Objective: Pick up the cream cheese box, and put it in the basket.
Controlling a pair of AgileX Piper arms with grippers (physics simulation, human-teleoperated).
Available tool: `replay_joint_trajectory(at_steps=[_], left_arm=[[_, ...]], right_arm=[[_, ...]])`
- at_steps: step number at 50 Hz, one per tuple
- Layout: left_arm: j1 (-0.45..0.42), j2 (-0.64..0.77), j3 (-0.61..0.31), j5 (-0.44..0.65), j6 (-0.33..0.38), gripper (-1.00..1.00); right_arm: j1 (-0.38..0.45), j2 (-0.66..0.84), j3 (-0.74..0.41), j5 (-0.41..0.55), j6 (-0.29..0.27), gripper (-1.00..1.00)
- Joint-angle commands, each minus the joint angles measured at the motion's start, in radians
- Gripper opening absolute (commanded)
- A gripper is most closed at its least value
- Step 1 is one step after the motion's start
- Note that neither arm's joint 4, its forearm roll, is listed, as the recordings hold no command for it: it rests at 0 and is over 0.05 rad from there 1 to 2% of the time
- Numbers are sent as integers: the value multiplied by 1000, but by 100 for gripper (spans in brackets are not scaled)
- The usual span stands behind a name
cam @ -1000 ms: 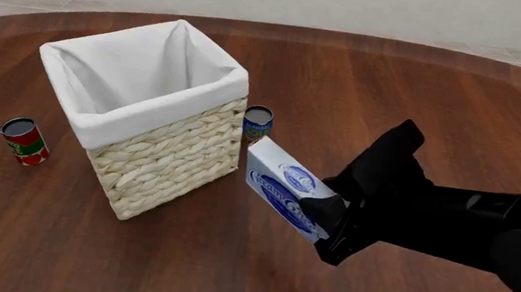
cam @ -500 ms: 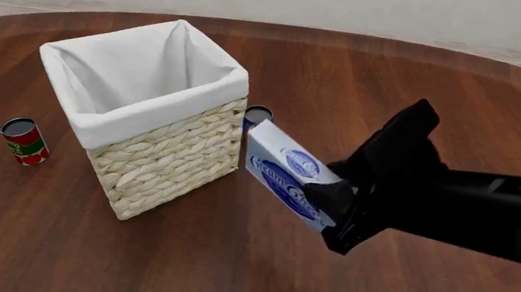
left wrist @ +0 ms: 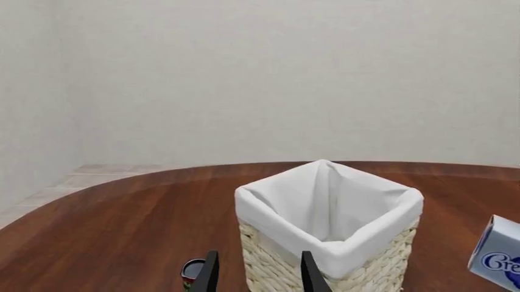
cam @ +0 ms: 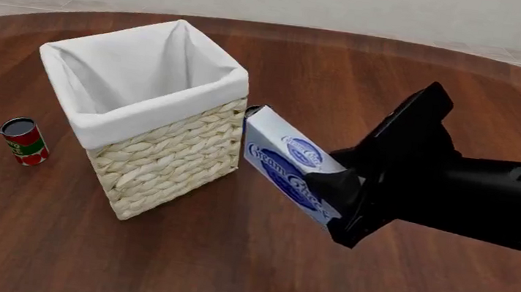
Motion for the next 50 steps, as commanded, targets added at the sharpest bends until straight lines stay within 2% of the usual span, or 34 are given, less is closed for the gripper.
replay_joint_trajectory(at_steps=[1, 21, 50], left_arm=[[-5, 0, -3, 3, 1, 100], [-2, 0, 0, -2, 1, 100], [6, 0, 7, -2, -12, 100]], right_arm=[[2, -24, -41, 31, 5, -100], [5, -44, -123, 83, -16, -100], [-3, 10, -253, 121, -57, -100]])
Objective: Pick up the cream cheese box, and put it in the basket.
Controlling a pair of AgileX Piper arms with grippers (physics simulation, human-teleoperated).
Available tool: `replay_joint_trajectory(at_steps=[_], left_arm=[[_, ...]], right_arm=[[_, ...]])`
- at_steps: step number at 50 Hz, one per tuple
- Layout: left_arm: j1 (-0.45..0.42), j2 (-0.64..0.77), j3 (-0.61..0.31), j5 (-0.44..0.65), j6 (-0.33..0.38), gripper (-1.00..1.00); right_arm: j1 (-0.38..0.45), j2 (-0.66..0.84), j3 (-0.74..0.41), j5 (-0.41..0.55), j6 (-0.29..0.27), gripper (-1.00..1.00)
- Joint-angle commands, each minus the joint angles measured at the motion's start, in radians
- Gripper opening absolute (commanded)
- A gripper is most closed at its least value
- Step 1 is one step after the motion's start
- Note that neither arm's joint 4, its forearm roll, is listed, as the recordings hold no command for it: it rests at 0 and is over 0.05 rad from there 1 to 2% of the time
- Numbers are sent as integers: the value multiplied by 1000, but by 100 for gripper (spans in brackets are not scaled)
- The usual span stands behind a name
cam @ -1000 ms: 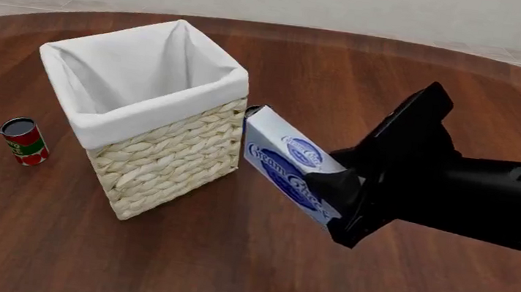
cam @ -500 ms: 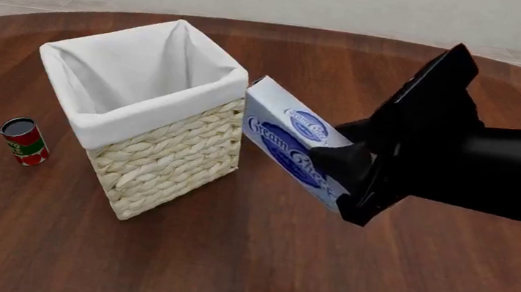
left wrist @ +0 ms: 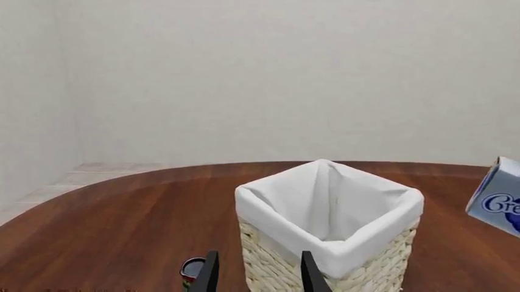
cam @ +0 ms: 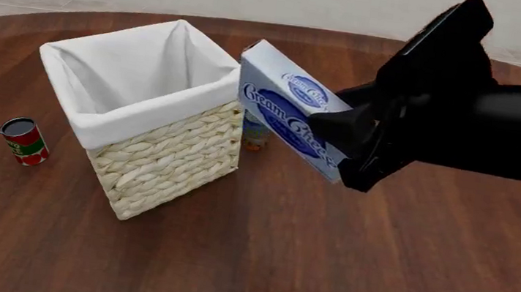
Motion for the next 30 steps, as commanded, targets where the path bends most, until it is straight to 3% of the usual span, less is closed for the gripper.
replay_joint_trajectory(at_steps=[1, 30], left_arm=[[2, 0, 4, -1, -3, 100], [8, 0, -3, 2, -8, 100]], right_arm=[[-2, 25, -57, 8, 3, -100], [-6, 127, -242, 38, -48, -100]])
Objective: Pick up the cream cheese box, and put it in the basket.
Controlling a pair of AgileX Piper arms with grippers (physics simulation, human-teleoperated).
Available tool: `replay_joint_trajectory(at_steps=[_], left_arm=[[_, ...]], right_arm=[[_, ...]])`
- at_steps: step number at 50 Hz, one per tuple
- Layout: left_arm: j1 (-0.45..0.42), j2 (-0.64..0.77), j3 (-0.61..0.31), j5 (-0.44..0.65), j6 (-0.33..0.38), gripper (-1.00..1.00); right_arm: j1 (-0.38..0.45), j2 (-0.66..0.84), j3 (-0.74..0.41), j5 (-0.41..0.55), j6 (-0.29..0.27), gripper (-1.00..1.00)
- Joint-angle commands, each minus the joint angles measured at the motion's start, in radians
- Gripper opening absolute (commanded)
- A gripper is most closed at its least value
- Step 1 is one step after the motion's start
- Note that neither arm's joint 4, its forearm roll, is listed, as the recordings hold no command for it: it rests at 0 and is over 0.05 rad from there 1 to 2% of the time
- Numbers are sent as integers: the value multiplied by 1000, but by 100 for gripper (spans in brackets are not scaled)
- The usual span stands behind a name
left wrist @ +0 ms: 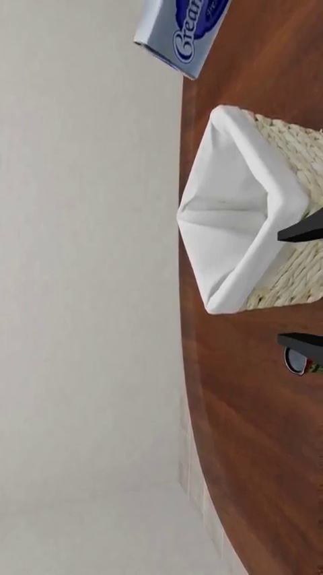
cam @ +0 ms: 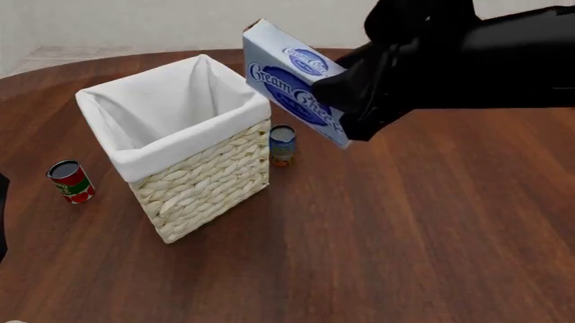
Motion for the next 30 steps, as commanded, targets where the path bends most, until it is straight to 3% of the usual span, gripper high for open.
replay_joint_trajectory(at_steps=[1, 30], left_arm=[[3, 0, -1, 1, -2, 100], [7, 0, -15, 13, -1, 100]], right_arm=[[4, 35, -70, 5, -6, -100], [29, 114, -154, 0, -18, -100]])
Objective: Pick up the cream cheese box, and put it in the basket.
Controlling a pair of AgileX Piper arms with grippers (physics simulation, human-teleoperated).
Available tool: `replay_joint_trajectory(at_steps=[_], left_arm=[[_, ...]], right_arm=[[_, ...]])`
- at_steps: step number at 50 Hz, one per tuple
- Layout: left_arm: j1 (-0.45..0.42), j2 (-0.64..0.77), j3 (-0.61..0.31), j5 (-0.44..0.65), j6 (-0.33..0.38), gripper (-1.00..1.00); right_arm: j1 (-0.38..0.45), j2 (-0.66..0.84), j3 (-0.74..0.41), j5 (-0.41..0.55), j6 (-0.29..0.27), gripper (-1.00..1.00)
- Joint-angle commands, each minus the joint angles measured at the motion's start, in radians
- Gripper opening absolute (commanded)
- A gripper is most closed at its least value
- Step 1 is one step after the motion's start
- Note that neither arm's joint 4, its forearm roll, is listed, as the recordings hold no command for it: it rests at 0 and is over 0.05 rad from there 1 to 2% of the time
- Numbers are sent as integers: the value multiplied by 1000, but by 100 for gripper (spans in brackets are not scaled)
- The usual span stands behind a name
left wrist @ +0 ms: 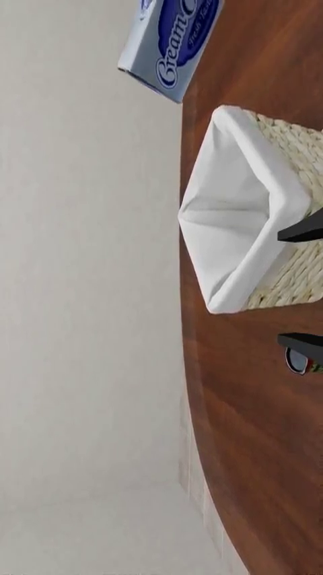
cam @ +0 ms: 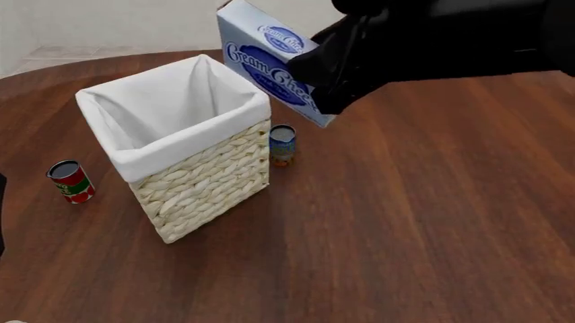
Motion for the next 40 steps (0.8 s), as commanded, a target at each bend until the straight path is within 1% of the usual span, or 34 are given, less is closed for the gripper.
replay_joint_trajectory(at_steps=[1, 17, 40], left_arm=[[7, 0, 0, -1, 0, 100], [12, 0, 7, -6, 4, 100], [23, 0, 15, -13, 5, 100]], right_arm=[[8, 27, -38, -7, 10, -100], [-14, 106, -116, -10, 10, -100], [-11, 182, -204, -5, 0, -100]])
